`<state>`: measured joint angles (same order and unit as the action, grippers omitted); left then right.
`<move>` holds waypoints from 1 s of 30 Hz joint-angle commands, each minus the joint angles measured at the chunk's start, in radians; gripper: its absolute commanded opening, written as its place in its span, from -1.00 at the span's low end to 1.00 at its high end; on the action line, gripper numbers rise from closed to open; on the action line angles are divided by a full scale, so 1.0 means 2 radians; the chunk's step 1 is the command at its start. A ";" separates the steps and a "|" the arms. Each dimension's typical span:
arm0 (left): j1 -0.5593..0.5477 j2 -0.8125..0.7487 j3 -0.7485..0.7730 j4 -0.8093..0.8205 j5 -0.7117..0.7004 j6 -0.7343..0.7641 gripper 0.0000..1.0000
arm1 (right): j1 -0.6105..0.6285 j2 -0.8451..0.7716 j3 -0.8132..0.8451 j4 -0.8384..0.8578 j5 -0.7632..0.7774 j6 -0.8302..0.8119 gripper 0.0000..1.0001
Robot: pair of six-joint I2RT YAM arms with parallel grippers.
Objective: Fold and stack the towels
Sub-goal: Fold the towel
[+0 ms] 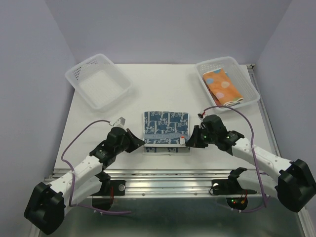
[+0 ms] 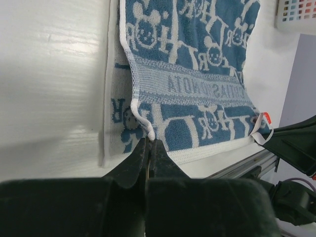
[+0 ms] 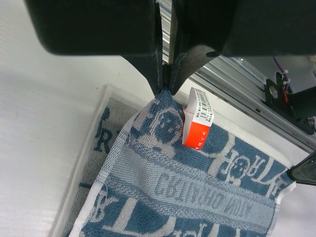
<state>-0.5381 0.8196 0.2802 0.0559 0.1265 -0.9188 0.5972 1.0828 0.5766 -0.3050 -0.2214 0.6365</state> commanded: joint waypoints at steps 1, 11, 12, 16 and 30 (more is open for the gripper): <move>-0.005 -0.013 -0.010 -0.022 -0.003 -0.001 -1.00 | 0.002 -0.021 -0.015 -0.033 0.009 -0.001 -0.90; -0.013 -0.002 -0.020 -0.020 0.000 0.005 -1.00 | 0.003 0.002 -0.055 0.006 -0.003 0.002 -0.76; -0.014 0.006 -0.017 -0.020 0.000 0.005 -1.00 | 0.003 0.011 -0.060 0.018 -0.005 0.002 -0.74; -0.016 0.028 -0.004 -0.039 0.007 0.007 -0.39 | 0.003 0.024 -0.060 0.024 -0.002 0.002 -0.23; -0.019 0.014 0.092 -0.082 -0.088 0.048 0.98 | 0.002 -0.007 0.031 0.006 0.101 -0.036 1.00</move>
<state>-0.5743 0.7860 0.3775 -0.1455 0.0544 -0.8860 0.6029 1.0428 0.5125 -0.3527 -0.1268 0.6018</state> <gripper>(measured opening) 0.986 0.998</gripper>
